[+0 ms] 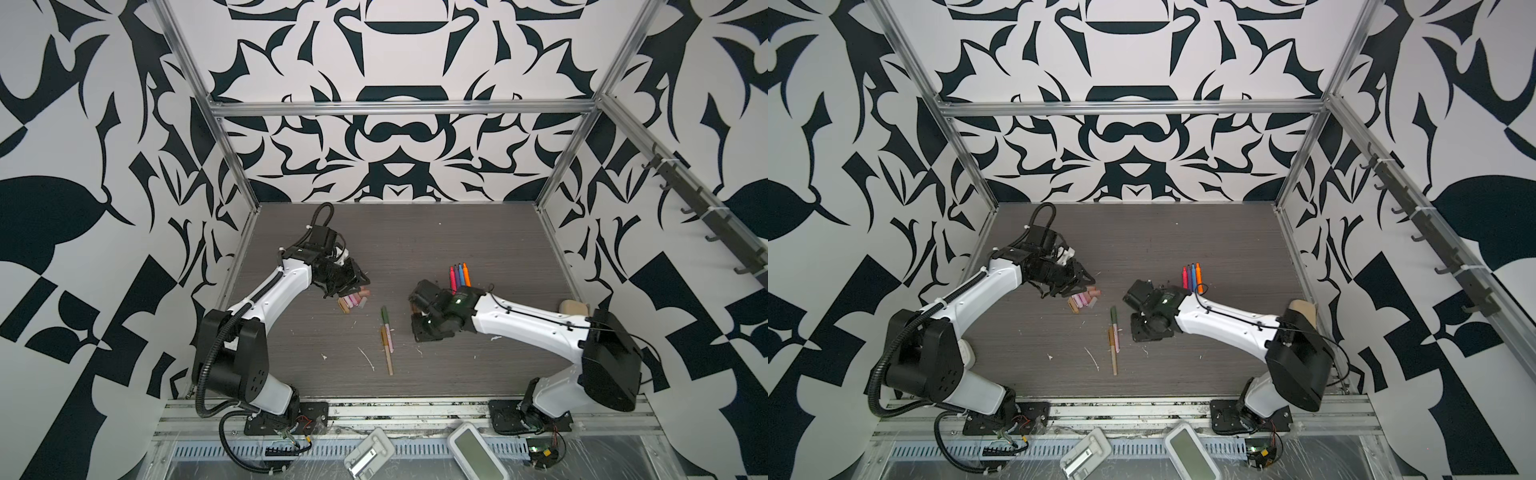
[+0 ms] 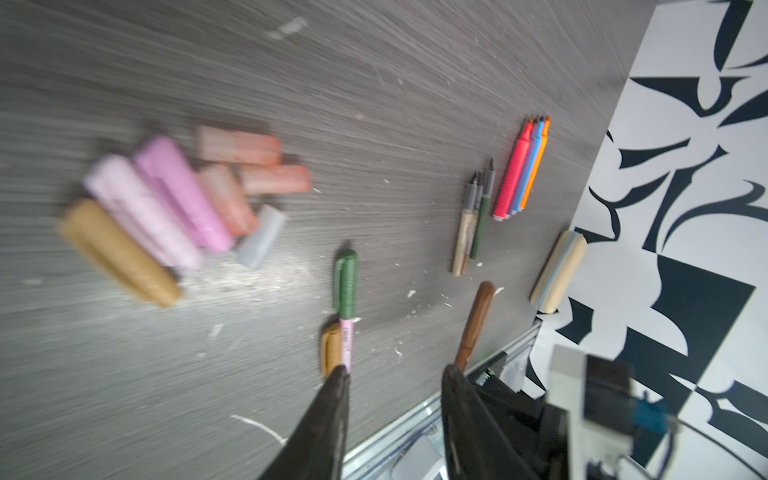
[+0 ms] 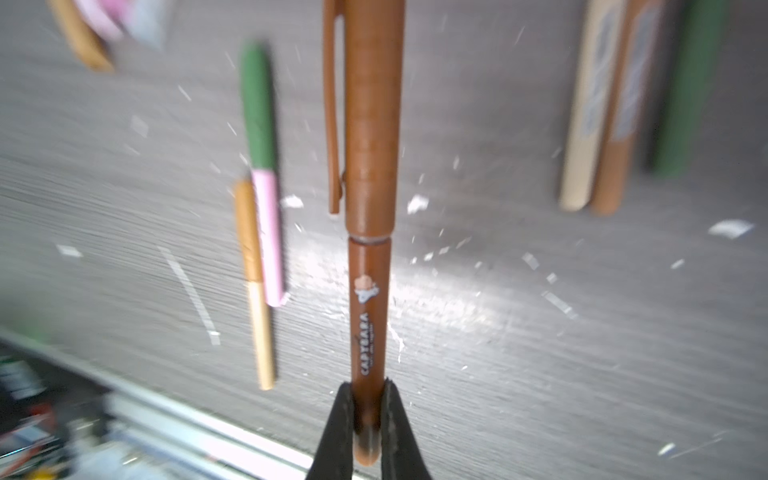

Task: Open the pen caps
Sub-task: 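Move the right gripper to the pen pile and close on the brown pen, then lift the brown pen toward the left gripper while the left gripper closes on its cap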

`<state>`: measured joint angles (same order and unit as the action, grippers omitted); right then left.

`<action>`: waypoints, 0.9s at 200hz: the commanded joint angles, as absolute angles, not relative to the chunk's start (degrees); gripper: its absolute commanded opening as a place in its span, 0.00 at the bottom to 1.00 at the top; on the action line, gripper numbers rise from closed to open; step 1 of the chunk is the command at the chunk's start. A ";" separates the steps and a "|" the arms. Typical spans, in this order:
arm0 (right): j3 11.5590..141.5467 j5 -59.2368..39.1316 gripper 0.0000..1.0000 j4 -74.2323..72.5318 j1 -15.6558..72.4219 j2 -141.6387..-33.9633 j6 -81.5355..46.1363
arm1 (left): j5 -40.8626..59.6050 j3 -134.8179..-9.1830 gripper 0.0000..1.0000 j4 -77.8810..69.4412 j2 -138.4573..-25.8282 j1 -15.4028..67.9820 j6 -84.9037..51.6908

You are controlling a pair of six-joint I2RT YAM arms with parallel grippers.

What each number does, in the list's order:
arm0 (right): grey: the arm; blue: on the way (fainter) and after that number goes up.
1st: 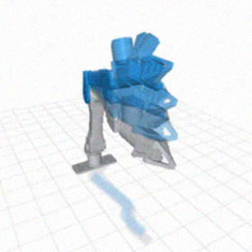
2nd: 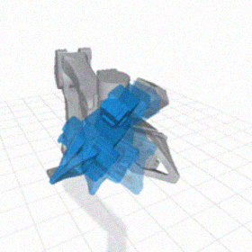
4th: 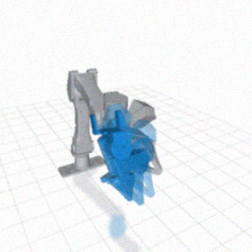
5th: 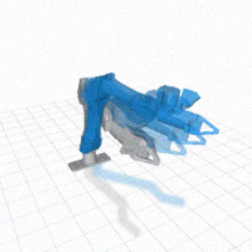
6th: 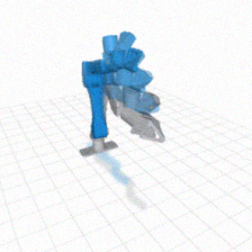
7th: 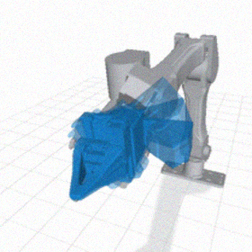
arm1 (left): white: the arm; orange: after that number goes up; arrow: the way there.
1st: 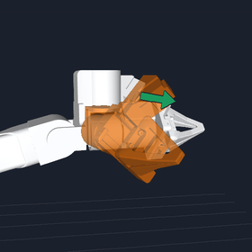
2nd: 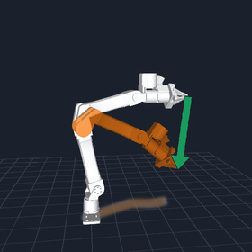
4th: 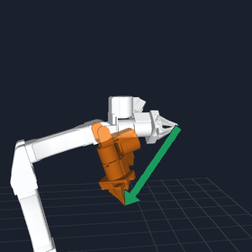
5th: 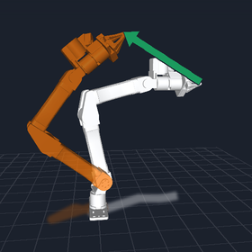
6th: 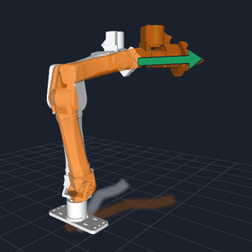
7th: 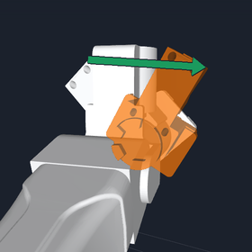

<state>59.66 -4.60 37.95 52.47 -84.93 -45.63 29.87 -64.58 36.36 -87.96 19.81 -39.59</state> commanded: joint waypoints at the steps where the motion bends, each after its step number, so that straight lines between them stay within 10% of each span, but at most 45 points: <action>1: 61.13 -12.58 0.00 37.01 50.06 -83.07 -40.97 | 32.78 -68.46 0.43 34.48 -91.05 23.37 -43.03; 180: 64.42 -18.26 0.00 33.39 47.27 -82.62 -44.03 | 34.93 -75.73 0.39 34.28 -100.17 33.56 -44.60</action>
